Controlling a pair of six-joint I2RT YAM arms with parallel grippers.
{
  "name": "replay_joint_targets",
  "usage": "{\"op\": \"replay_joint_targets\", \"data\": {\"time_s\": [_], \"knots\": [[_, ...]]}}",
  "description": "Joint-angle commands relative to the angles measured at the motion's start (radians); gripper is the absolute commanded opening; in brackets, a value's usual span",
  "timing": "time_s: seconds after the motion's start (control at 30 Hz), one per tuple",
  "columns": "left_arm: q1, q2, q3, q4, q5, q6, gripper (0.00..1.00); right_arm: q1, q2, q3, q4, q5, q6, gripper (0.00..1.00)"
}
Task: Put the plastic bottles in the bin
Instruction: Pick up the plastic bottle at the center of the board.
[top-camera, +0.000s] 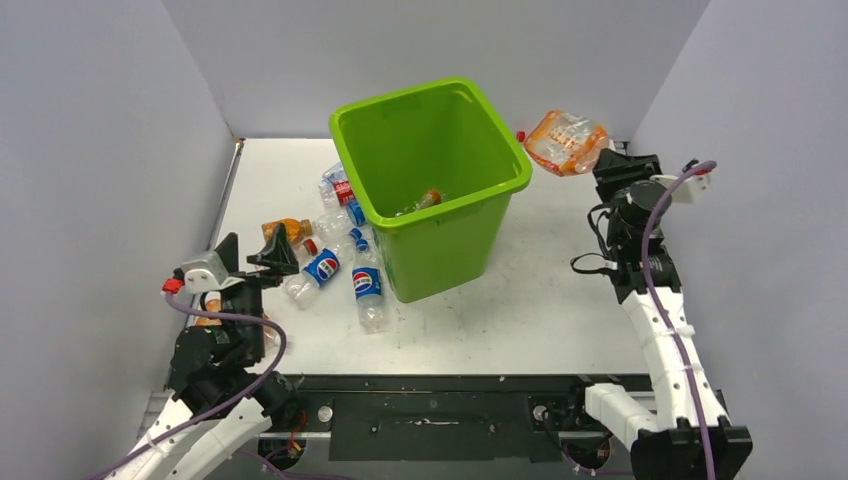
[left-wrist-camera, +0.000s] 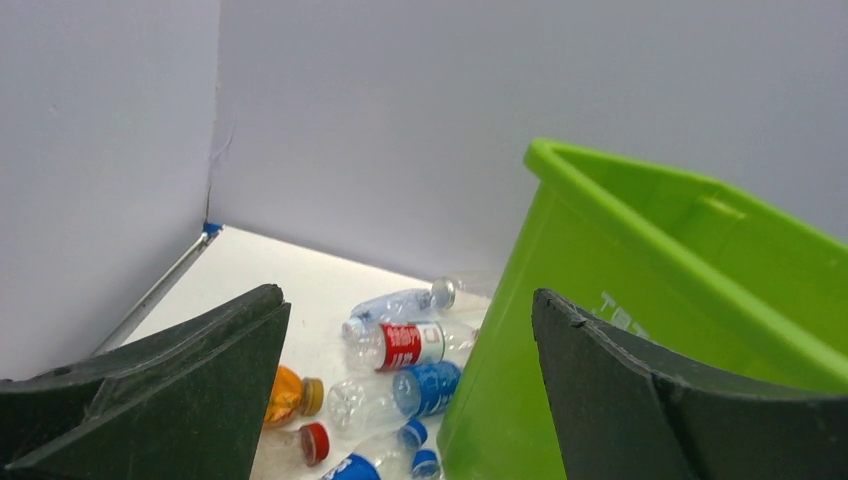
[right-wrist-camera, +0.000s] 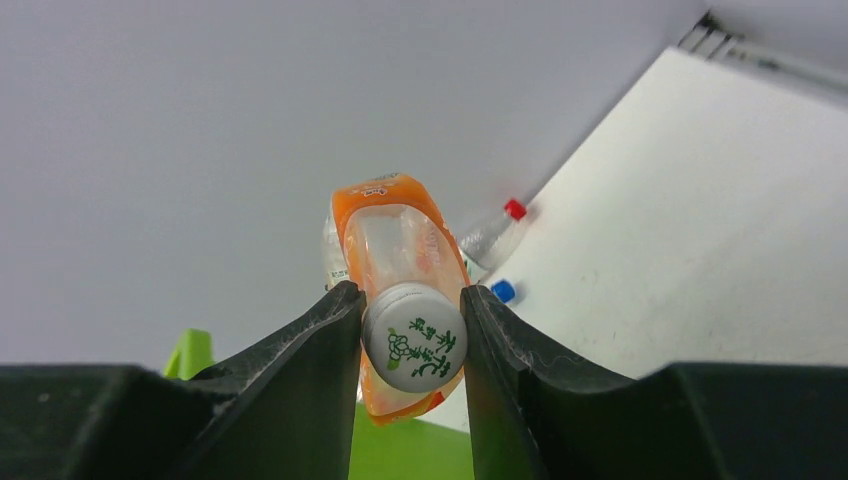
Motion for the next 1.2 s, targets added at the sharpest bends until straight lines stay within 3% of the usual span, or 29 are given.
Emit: {"op": "replay_joint_targets", "data": {"time_s": [0.0, 0.1, 0.3, 0.47, 0.53, 0.63, 0.77, 0.93, 1.17], "knots": [[0.007, 0.057, 0.14, 0.015, 0.033, -0.014, 0.91, 0.0, -0.113, 0.129, -0.195, 0.135, -0.121, 0.05], [0.006, 0.112, 0.242, -0.03, 0.124, -0.012, 0.91, 0.001, -0.191, 0.211, -0.283, 0.123, -0.172, 0.05], [0.006, 0.285, 0.544, -0.231, 0.505, 0.016, 0.93, 0.016, -0.272, 0.426, -0.498, -0.108, -0.324, 0.05], [0.007, 0.428, 0.807, -0.409, 0.874, -0.044, 0.95, 0.07, -0.335, 0.583, -0.622, -0.287, -0.402, 0.05], [0.007, 0.47, 0.882, -0.44, 1.027, -0.082, 0.97, 0.096, -0.374, 0.588, -0.588, -0.456, -0.414, 0.05], [0.006, 0.526, 0.975, -0.469, 1.261, -0.157, 0.97, 0.13, -0.459, 0.485, -0.405, -0.844, -0.333, 0.05], [0.005, 0.561, 0.955, -0.37, 1.571, -0.265, 0.96, 0.145, -0.525, 0.43, -0.297, -1.054, -0.267, 0.05], [0.005, 0.574, 0.917, -0.268, 1.66, -0.342, 0.96, 0.157, -0.582, 0.335, -0.173, -1.18, -0.19, 0.05], [0.0, 0.739, 1.071, -0.423, 1.728, -0.374, 0.96, 0.182, -0.577, 0.276, -0.041, -1.227, -0.151, 0.05]]}}
